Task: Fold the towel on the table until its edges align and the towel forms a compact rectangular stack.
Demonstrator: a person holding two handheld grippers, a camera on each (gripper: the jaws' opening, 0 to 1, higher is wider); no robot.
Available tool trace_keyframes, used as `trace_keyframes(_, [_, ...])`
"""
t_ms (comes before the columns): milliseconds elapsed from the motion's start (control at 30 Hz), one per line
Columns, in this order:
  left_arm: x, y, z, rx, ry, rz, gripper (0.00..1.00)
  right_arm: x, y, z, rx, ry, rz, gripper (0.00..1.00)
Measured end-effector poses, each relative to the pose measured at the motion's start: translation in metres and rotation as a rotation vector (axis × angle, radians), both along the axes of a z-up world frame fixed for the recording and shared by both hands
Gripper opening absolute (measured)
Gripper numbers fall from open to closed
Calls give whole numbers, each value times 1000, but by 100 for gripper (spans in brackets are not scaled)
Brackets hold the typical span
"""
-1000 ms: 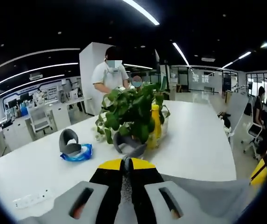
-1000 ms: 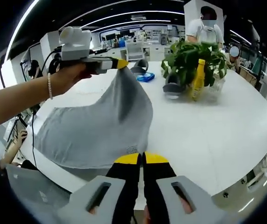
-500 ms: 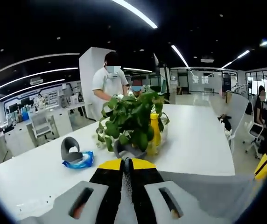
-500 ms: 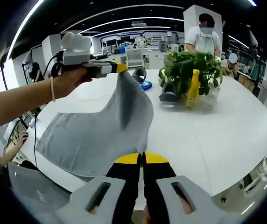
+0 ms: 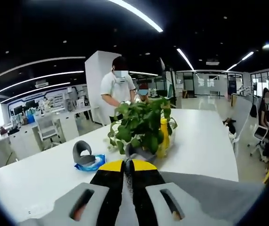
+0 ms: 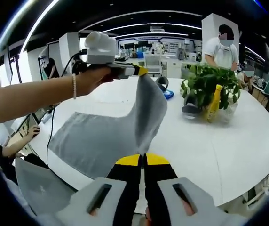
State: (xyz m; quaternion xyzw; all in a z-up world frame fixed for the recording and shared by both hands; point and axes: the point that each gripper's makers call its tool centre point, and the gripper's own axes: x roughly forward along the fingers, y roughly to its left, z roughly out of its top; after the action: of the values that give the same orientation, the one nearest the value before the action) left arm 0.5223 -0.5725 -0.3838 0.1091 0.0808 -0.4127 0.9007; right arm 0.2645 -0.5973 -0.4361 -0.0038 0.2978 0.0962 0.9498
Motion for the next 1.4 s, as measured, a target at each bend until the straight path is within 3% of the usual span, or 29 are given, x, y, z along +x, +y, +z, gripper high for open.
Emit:
trace_keyframes(467, [5, 73, 11, -13, -15, -9, 6, -5, 85, 14, 5, -30, 50, 0])
trace_keyframes(700, [5, 103, 17, -22, -28, 6, 6, -3, 116, 17, -8, -41, 108, 0])
trace_keyframes(1100, [16, 183, 17, -40, -33, 112, 6, 8, 187, 19, 16, -46, 275, 0])
trace_keyframes(1400, [23, 226, 17, -66, -28, 173, 6, 10, 223, 18, 21, -41, 352, 0])
